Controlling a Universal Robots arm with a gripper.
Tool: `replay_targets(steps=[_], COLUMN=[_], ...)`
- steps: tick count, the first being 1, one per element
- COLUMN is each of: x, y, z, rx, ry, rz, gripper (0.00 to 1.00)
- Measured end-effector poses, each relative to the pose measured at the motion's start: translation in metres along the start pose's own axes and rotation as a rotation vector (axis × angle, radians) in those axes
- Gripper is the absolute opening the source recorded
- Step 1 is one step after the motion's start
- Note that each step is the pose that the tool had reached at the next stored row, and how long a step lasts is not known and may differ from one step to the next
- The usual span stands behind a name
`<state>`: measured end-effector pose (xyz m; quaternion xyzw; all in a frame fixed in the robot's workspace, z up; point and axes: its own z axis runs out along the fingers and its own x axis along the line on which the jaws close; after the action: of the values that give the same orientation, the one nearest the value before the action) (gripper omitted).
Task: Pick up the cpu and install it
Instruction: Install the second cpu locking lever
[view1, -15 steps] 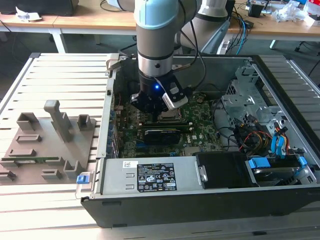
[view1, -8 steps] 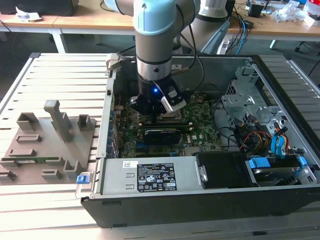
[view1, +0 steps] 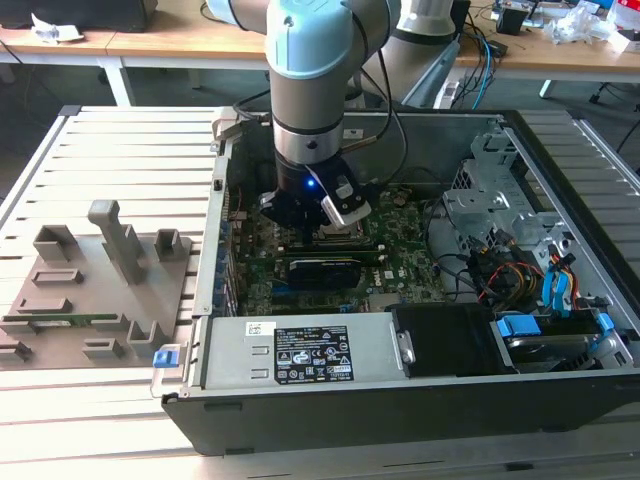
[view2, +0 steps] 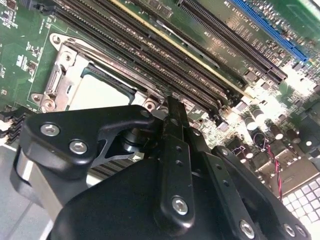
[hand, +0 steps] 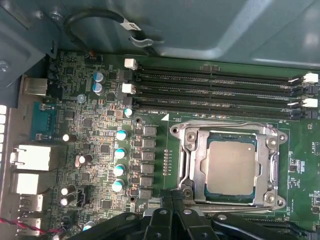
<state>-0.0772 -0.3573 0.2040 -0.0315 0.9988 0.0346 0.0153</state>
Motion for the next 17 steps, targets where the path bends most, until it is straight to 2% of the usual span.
replay_targets(steps=[2, 3, 6, 9, 10, 11, 13, 14, 15, 17], x=[0.0000, 0.0000, 0.0001, -0.0003, -0.0006, -0.0007, -0.0022, -0.0068, -0.0123, -0.0303], y=[-0.0001, -0.0001, -0.0029, -0.0058, -0.0055, -0.0048, 0.0015, 0.0072, 0.0094, 0.0117], z=[0.0005, 0.0010, 0.0034, 0.0044, 0.0018, -0.0032, -0.0034, -0.0028, -0.0026, -0.0018], rx=[-0.0066, -0.0190, -0.0327, -0.0397, -0.0402, -0.0370, 0.0058, 0.0213, 0.0223, 0.0218], ry=[-0.0002, -0.0012, -0.0016, -0.0017, -0.0028, -0.0018, 0.0011, 0.0026, 0.0042, 0.0096], rz=[-0.001, -0.002, -0.003, -0.005, -0.006, -0.006, -0.007, -0.007, -0.007, -0.007], gripper=[0.11, 0.11, 0.11, 0.11, 0.11, 0.11, 0.11, 0.11, 0.11, 0.11])
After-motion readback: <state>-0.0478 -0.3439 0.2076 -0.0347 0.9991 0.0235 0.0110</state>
